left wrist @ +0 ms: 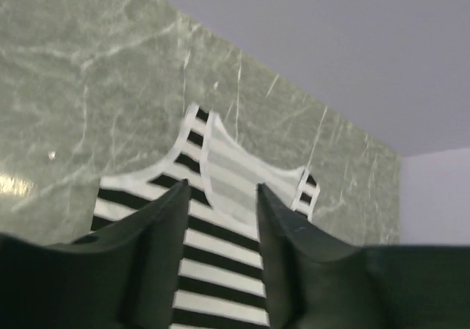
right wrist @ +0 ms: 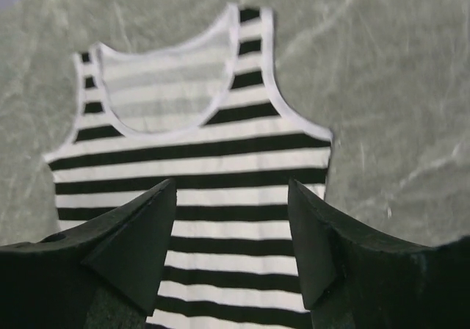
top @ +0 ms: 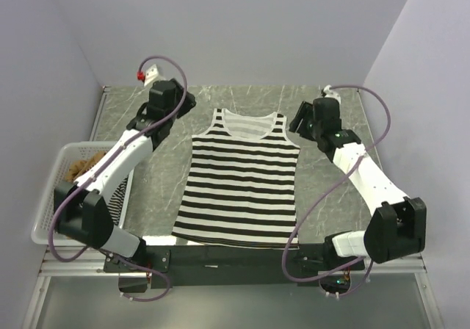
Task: Fold and stack the tank tops
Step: Flatten the tank top out
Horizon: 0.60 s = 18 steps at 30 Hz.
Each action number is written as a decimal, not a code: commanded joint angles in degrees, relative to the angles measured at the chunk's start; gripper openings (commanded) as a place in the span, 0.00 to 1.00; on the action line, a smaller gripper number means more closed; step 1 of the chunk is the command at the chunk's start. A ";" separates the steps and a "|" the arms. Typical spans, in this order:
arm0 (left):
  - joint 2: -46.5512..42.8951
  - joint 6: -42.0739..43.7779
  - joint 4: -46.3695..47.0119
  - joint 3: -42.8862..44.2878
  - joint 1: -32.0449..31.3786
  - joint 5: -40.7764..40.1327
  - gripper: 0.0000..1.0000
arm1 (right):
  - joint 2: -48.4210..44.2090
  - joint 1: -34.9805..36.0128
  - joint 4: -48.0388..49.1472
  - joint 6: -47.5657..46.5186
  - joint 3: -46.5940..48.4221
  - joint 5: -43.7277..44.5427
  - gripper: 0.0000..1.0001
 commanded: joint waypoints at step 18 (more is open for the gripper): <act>21.93 -4.13 -3.72 -4.28 -3.66 2.13 0.22 | 23.24 0.15 1.98 4.81 -0.83 10.56 0.56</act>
